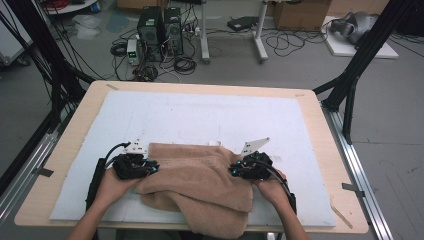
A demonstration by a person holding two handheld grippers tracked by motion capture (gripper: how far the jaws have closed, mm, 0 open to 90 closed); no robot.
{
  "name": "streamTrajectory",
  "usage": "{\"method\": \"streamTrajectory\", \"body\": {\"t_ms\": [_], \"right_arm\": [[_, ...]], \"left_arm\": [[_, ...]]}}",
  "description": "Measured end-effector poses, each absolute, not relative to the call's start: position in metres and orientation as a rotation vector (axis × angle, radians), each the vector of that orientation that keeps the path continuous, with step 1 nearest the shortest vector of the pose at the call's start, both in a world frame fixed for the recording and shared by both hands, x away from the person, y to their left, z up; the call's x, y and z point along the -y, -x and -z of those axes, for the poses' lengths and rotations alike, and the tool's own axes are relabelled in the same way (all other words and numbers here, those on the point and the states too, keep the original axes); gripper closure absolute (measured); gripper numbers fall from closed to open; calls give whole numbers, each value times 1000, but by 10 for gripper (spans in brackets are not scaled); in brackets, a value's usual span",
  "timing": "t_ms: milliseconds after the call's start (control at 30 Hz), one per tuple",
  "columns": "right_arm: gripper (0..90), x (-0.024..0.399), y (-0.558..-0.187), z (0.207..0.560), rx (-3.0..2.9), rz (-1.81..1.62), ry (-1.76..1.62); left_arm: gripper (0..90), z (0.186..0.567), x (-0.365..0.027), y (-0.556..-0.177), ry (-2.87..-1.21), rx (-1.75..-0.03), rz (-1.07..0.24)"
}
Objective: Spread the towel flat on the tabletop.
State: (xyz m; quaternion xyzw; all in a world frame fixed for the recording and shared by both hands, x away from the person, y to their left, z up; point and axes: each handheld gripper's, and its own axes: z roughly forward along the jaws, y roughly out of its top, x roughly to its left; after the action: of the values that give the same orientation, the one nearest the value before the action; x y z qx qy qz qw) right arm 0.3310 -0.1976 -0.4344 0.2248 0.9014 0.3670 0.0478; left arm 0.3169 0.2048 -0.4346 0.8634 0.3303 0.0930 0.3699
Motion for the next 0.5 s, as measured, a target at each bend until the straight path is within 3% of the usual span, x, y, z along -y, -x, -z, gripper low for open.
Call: {"method": "streamTrajectory", "body": {"t_ms": [167,500], "right_arm": [[849,201,-330,426,-2732,-1115,-663],[852,213,-333,382,-2621,-1156,-620]], "left_arm": [[860,432,-203,-314,-2222,-834,-282],[870,411,-205,-311,-2155,-812,-346]]}}
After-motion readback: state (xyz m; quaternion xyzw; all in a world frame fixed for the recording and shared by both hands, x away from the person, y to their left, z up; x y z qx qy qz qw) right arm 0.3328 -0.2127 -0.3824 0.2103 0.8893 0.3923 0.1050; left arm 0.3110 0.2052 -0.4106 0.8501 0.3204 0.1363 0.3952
